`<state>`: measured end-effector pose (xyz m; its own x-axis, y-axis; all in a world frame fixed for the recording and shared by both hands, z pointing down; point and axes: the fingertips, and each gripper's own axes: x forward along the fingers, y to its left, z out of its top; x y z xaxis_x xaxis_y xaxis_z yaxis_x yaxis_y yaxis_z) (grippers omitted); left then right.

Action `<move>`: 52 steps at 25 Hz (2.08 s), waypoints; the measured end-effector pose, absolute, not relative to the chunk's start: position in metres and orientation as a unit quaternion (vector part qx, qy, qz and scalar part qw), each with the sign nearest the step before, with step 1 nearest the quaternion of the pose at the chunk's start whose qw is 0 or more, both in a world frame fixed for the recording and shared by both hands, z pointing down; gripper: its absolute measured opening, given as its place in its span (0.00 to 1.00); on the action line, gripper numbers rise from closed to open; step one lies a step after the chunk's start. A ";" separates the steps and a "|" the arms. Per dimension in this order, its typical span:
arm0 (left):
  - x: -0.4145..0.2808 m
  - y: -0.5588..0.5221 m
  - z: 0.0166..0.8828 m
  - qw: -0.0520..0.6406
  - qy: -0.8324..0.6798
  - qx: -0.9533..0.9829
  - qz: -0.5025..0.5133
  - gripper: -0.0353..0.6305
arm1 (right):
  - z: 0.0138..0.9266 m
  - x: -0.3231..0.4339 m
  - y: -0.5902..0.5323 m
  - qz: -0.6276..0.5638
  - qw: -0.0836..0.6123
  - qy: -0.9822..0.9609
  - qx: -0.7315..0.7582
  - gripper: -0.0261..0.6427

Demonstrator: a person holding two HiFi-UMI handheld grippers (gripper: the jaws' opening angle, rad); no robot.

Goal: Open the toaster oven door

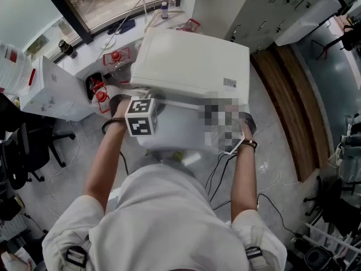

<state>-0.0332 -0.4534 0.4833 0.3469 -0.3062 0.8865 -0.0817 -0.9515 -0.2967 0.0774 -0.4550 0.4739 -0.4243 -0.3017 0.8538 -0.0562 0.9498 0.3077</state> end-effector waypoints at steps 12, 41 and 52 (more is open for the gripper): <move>-0.029 -0.448 0.485 0.093 0.167 -0.803 -0.564 0.20 | 0.474 0.082 -0.446 -0.141 0.510 -0.843 0.097 0.15; -0.041 -0.342 0.534 0.155 0.152 -0.824 -0.524 0.16 | 0.531 0.070 -0.346 -0.151 0.550 -0.795 0.208 0.15; -0.038 -0.319 0.557 0.159 0.164 -0.818 -0.528 0.17 | 0.555 0.073 -0.324 -0.171 0.535 -0.789 0.249 0.16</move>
